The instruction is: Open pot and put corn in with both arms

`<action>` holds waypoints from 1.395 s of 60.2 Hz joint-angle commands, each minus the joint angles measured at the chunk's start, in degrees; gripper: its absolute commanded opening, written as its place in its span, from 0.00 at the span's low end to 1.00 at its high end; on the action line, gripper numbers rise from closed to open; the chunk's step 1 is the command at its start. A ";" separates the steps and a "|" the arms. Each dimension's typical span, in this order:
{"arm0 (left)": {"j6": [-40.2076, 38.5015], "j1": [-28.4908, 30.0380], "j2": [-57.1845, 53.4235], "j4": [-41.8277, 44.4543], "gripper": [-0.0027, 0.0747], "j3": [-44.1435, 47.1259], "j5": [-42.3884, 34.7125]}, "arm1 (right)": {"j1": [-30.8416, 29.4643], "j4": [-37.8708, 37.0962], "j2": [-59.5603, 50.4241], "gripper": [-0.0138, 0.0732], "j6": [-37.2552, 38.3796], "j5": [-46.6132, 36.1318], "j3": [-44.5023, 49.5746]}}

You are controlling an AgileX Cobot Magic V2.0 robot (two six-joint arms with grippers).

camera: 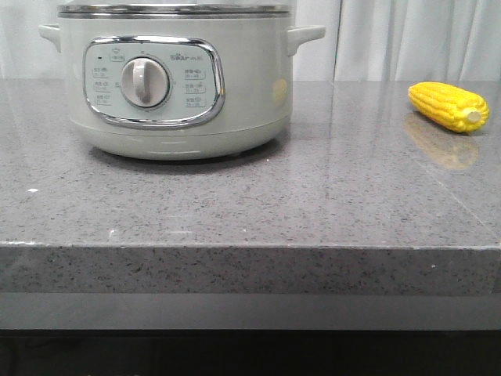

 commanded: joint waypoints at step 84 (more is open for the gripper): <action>-0.35 -26.65 51.02 -2.94 0.76 -31.37 -25.20 | -0.37 0.12 0.20 0.84 -0.38 -3.54 -1.94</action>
